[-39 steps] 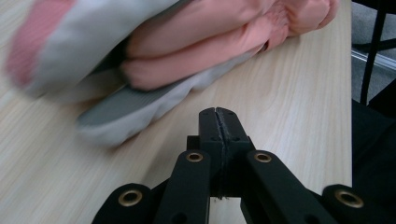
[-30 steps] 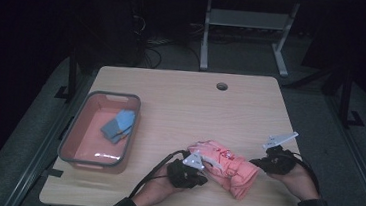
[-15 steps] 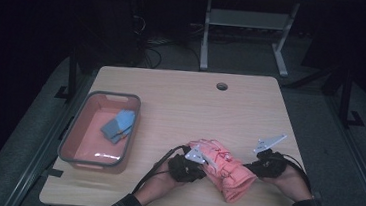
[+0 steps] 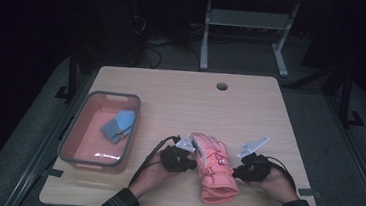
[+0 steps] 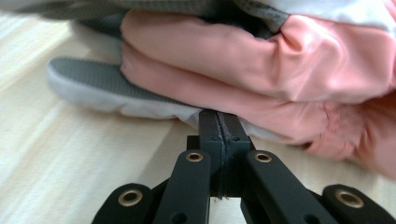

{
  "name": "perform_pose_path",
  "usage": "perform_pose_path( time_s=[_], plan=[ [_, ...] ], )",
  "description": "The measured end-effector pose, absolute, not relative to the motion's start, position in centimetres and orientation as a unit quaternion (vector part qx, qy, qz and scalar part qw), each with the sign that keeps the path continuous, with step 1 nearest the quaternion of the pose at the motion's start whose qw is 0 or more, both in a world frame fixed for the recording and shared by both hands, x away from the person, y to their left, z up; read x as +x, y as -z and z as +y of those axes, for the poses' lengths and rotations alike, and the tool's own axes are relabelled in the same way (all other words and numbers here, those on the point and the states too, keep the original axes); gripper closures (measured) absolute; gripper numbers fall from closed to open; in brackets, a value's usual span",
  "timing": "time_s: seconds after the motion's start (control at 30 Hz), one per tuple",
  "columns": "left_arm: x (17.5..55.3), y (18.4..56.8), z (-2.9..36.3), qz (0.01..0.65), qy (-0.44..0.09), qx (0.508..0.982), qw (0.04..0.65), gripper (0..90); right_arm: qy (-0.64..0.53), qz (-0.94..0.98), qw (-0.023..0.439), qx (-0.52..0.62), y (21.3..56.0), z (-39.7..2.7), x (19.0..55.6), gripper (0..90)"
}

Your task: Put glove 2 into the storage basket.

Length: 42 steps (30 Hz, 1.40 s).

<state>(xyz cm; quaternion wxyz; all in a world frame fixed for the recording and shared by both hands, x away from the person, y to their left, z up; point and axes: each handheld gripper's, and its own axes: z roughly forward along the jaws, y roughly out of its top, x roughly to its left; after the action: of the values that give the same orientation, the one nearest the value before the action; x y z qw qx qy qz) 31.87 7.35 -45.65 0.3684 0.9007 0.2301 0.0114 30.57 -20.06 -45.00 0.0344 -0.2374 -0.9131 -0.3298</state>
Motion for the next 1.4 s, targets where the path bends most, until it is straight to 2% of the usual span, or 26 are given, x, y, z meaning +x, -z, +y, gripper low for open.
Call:
perform_pose_path(
  time_s=[0.5,0.7,1.03,1.17,1.4],
  plan=[
    [34.5,45.6,9.0,0.251,-0.021,0.893,0.373,89.5,0.338,-0.918,0.042,-0.2,45.4,-16.1,30.0,90.0],
    [34.6,45.1,9.8,0.258,-0.026,0.89,0.374,88.5,0.351,-0.909,0.035,-0.224,44.4,-16.5,29.4,90.0],
    [34.2,43.3,12.1,0.303,-0.031,0.876,0.374,63.1,0.418,-0.869,-0.017,-0.265,40.5,-18.8,29.4,90.0],
    [34.2,42.6,12.4,0.31,-0.038,0.872,0.376,54.3,0.419,-0.864,-0.032,-0.275,40.4,-18.5,29.9,90.0],
    [34.1,41.5,12.8,0.317,-0.041,0.863,0.392,45.3,0.412,-0.866,-0.037,-0.28,41.4,-17.1,30.8,90.0]
  ],
)
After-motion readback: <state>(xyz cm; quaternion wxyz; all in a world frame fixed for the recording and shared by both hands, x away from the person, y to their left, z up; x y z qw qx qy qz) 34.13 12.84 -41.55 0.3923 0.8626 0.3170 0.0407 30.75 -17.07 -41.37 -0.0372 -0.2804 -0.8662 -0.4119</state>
